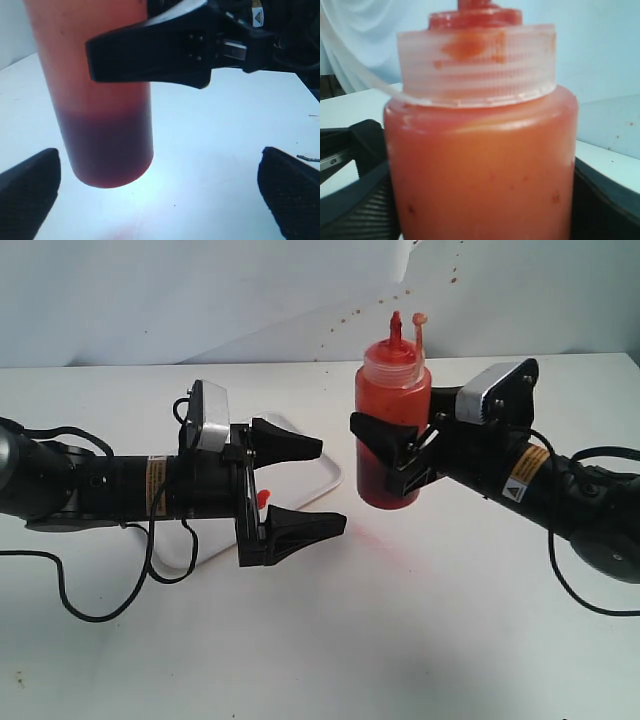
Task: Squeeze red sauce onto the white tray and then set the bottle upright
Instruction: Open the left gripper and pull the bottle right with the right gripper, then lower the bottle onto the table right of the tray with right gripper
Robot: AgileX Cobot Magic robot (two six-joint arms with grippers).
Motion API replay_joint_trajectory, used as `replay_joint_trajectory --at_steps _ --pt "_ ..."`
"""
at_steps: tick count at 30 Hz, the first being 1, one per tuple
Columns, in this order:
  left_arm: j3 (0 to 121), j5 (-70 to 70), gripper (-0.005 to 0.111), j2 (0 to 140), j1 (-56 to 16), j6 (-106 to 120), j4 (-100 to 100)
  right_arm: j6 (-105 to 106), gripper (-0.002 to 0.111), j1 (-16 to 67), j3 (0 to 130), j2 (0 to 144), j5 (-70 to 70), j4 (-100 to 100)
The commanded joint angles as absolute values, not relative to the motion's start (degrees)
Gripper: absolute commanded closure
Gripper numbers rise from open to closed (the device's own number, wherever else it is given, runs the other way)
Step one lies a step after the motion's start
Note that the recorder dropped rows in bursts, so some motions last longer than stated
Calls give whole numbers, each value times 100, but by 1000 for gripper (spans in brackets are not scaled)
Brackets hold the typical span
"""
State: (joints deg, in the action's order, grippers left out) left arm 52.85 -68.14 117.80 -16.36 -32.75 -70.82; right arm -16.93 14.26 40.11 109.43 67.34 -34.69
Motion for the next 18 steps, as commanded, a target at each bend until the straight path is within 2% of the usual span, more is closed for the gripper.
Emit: replay_joint_trajectory --at_steps 1,18 --pt "5298 -6896 2 11722 -1661 -3271 -6992 -1677 108 1210 3982 10876 6996 -3400" --pt "5298 -6896 2 11722 -1661 -3260 -6911 -1592 108 1049 3982 10905 6680 -3194"
